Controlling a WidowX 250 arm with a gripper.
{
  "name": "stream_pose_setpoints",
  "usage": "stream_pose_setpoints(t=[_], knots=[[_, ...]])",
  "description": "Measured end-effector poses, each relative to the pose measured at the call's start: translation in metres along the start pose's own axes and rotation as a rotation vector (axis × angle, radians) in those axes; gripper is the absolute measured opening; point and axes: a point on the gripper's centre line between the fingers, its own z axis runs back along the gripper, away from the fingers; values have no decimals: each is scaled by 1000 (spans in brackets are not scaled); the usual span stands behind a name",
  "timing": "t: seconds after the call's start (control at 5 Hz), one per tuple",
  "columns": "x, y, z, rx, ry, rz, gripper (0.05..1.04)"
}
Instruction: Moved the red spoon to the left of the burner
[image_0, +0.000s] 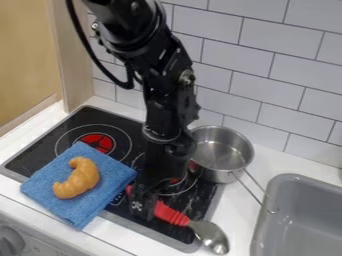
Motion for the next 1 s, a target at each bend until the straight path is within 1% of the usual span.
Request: stream_pose_setpoints(t=[0.2, 0.4, 0.6, 0.8, 1.0], knots=[[2, 3, -1, -19, -4, -7, 602], [4, -1, -1, -40, -23, -18, 471], [4, -10, -1, -61, -28, -36, 451], [-5, -29, 5, -108, -23, -45, 442], [-21, -27, 32, -57, -43, 26, 442]])
